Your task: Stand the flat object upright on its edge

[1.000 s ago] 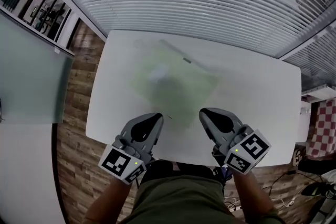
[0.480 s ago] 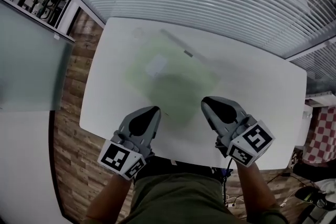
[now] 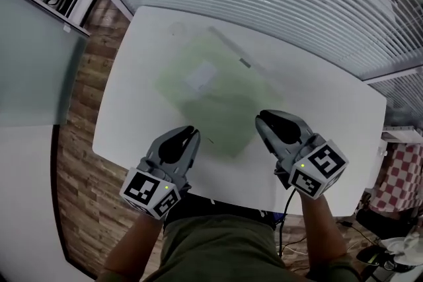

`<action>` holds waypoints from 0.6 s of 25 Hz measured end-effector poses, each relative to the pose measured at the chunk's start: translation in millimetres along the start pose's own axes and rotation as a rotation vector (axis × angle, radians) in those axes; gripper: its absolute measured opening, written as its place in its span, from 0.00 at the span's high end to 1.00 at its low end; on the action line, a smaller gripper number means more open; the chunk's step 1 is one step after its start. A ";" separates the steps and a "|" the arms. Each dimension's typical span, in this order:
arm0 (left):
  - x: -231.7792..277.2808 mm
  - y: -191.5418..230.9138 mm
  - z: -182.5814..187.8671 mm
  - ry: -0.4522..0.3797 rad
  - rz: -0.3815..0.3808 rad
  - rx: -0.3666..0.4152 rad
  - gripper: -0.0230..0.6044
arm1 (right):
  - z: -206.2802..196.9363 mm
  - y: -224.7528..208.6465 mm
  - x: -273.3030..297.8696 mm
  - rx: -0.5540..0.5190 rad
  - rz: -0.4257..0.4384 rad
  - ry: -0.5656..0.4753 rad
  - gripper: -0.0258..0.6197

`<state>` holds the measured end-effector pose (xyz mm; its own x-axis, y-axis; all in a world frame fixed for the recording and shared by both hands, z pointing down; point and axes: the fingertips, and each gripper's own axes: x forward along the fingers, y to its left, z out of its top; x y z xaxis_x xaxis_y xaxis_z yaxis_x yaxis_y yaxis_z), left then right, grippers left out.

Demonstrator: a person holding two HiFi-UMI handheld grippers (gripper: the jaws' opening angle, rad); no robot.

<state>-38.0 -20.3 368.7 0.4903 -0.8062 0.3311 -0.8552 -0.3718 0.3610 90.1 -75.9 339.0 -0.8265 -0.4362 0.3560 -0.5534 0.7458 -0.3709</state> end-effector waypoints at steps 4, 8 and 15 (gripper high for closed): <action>1.5 12.8 -9.1 0.009 0.003 -0.033 0.86 | 1.9 -1.9 14.8 -0.036 0.008 0.034 0.88; 3.6 25.4 -21.3 0.019 0.002 -0.078 0.85 | -0.7 -8.2 29.3 -0.041 0.012 0.069 0.84; 7.3 43.2 -36.2 0.047 0.026 -0.175 0.80 | 4.2 -20.8 50.5 -0.078 0.011 0.150 0.79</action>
<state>-65.3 -25.5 418.3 0.4793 -0.7907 0.3809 -0.8273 -0.2622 0.4968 59.5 -115.6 361.0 -0.8046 -0.3520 0.4783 -0.5296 0.7896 -0.3099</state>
